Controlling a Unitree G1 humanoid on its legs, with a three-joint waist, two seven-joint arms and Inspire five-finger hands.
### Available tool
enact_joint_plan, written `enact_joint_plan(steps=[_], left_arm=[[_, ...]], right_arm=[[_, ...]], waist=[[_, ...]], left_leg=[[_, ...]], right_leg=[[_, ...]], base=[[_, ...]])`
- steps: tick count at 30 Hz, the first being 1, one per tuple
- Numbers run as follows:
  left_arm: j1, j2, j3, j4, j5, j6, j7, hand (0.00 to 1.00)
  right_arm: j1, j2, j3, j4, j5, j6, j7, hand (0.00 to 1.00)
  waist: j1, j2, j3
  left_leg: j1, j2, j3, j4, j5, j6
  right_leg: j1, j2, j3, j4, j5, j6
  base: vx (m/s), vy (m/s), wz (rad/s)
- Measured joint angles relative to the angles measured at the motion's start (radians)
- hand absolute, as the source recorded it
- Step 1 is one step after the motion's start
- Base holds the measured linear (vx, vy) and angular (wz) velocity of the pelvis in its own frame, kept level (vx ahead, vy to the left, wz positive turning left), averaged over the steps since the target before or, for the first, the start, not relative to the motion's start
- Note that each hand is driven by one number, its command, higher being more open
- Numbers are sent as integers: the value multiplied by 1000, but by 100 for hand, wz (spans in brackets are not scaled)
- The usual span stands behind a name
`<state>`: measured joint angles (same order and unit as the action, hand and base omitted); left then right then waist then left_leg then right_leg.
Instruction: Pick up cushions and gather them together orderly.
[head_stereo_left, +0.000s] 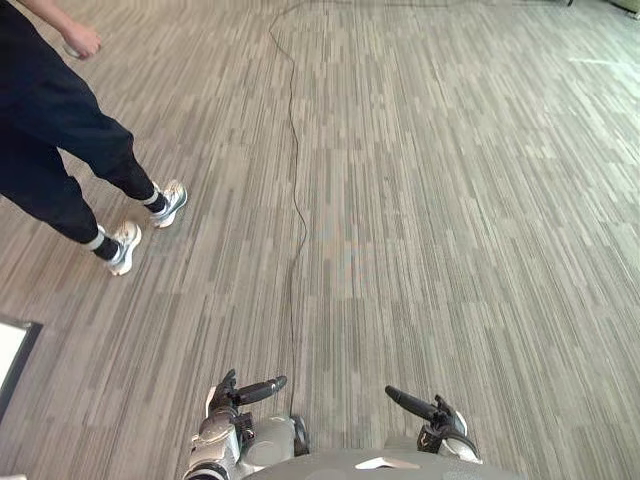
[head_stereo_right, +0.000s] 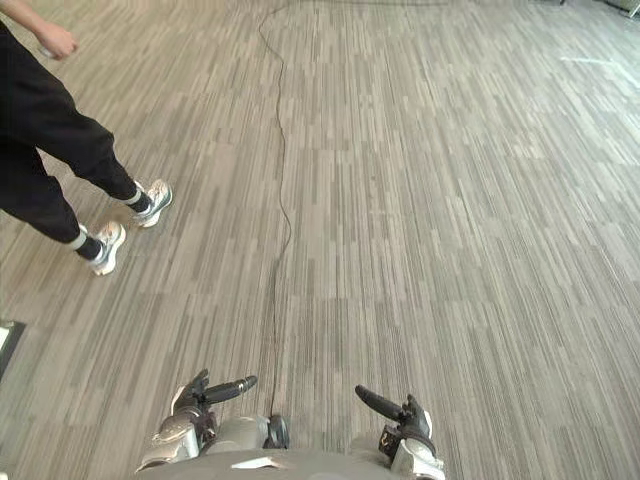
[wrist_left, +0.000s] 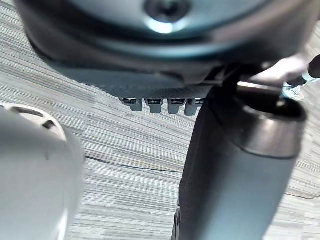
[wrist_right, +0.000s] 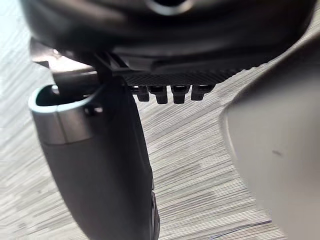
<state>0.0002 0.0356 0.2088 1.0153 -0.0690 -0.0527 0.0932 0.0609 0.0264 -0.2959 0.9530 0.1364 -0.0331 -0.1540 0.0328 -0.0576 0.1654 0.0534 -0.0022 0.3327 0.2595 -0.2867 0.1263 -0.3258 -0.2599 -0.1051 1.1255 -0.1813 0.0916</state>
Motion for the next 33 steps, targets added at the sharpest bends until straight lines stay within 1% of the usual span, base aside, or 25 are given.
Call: enact_joint_plan(steps=[2,3,4,5,6,7,8,10,12,14,15,16,18,19,20,21,24,25,26,27,28,29,30,32,33], left_arm=[[-30,-14,-7,32,-2,1,-2,100],[-34,-30,-7,41,-3,1,-3,100],[-34,-33,-7,41,-4,1,-3,100],[-40,-40,-16,50,-4,-1,-7,100],[-41,-43,-28,66,-3,-1,-11,100],[-49,-59,-27,77,-1,-1,-12,100],[-55,-72,-26,80,0,-1,-14,100],[-56,-83,-15,81,0,0,-14,100],[-53,-88,6,80,0,0,-14,100],[-52,-93,12,61,0,0,-17,100],[-47,-94,26,33,0,-1,-23,100],[-48,-95,43,19,0,-2,-27,100],[-48,-95,42,-22,-9,-9,-32,100],[-46,-95,40,-51,-15,-18,-37,100],[-47,-95,40,-53,-18,-20,-37,100],[-48,-95,39,-57,-21,-30,-39,100],[-49,-95,37,-70,-22,-41,-43,100],[-49,-95,37,-80,-24,-51,-50,100],[-50,-95,37,-82,-31,-57,-51,100],[-49,-94,41,-85,-39,-56,-48,100],[-48,-92,43,-85,-40,-55,-47,100],[-49,-91,45,-82,-39,-52,-45,100],[-51,-84,45,-79,-36,-50,-44,100],[-65,-64,45,-65,-36,-33,-34,100],[-75,-46,50,-27,-35,-20,-24,100]], right_arm=[[-9,-2,-21,-5,0,-12,0,100],[-13,-5,-42,-4,6,-12,0,100],[-13,-6,-43,-5,6,-13,-1,100],[-15,-10,-47,-1,3,-16,-2,100],[-9,-16,-63,9,3,-14,-2,100],[-16,-27,-78,23,4,-6,1,100],[-27,-41,-82,33,-1,-3,0,100],[-33,-43,-115,42,1,-6,3,100],[-31,-44,-122,43,1,-1,2,100],[-17,-45,-118,42,1,2,-1,100],[-18,-45,-101,42,1,1,0,100],[-18,-46,-76,43,2,2,-1,100],[-14,-43,-44,45,1,8,-2,100],[-11,-39,-10,45,2,11,-1,100],[-12,-37,-6,45,2,12,-1,100],[-14,-35,7,44,1,14,3,100],[-24,-29,13,44,1,13,-2,100],[-25,-27,14,45,1,12,-4,100],[-24,-26,16,46,1,13,-5,100],[-21,-20,16,48,1,15,-8,100],[-17,-12,16,48,1,17,-10,100],[-6,0,11,49,0,18,-10,100],[2,10,9,49,0,18,-5,100],[5,29,6,49,-1,22,-3,100],[7,29,4,40,-11,20,5,100]], waist=[[-18,5,17],[-26,14,27],[-29,16,28],[-48,12,33],[-52,8,37],[-54,19,44],[-49,41,53],[-49,54,56],[-62,67,54],[-66,85,59],[-60,91,60],[-59,87,63],[-41,77,65],[-28,66,69],[-25,67,69],[-12,67,70],[-2,61,71],[8,58,70],[16,55,65],[22,44,60],[23,33,52],[16,8,38],[15,-13,29],[18,-49,32],[11,-61,35]], left_leg=[[78,5,-17,-58,-7,-12],[127,15,-17,-91,-7,-13],[135,17,-17,-97,-7,-13],[176,20,-38,-133,-10,-24],[214,17,-71,-152,-21,-53],[243,26,-87,-163,-26,-69],[254,42,-95,-165,-15,-92],[280,65,-101,-130,13,-139],[251,110,-132,12,11,-150],[89,183,-235,467,74,-315],[-24,218,-240,710,93,-350],[-108,230,-230,812,84,-330],[-219,230,-189,830,54,-270],[-286,227,-158,779,33,-233],[-298,226,-150,758,28,-223],[-328,218,-119,649,14,-199],[-371,190,-109,337,27,-200],[-400,177,-137,190,73,-210],[-412,174,-147,139,109,-218],[-413,163,-142,158,175,-210],[-418,145,-140,175,198,-188],[-417,116,-132,220,160,-134],[-408,99,-117,244,135,-102],[-363,71,-82,250,115,-96],[-272,47,-64,206,88,-85]], right_leg=[[-96,33,-94,-144,-43,-32],[-129,74,-125,-294,-43,-43],[-134,83,-128,-329,-42,-43],[-145,126,-130,-583,18,-36],[-137,139,-114,-666,142,-67],[-130,152,-113,-638,160,-142],[-134,155,-120,-591,116,-145],[-143,153,-131,-461,-21,-165],[-93,169,-157,-452,-78,-170],[35,219,-181,-525,-112,-176],[112,252,-183,-582,-117,-182],[179,266,-182,-630,-123,-190],[272,272,-168,-696,-130,-192],[324,272,-151,-737,-136,-188],[338,271,-146,-743,-133,-183],[383,264,-126,-771,-134,-175],[469,239,-67,-830,-149,-138],[490,221,-33,-850,-167,-109],[495,210,-14,-858,-186,-90],[518,189,10,-873,-206,-70],[533,173,26,-879,-209,-61],[524,135,50,-843,-198,-39],[503,106,74,-780,-182,-12],[438,72,116,-586,-146,8],[308,46,147,-278,8,7]], base=[[453,-80,23],[264,-61,8],[448,-124,30],[477,-195,63],[617,-278,71],[545,-258,45],[571,-253,16],[670,-325,10],[428,-220,24],[618,-278,17],[514,-179,-13],[485,-119,-16],[334,-35,-18],[363,11,-29],[377,26,-40],[318,43,-35],[539,184,-64],[482,233,-79],[523,280,-84],[461,249,-59],[624,308,-47],[651,331,-22],[656,329,-17],[568,283,-16],[714,325,-29]])
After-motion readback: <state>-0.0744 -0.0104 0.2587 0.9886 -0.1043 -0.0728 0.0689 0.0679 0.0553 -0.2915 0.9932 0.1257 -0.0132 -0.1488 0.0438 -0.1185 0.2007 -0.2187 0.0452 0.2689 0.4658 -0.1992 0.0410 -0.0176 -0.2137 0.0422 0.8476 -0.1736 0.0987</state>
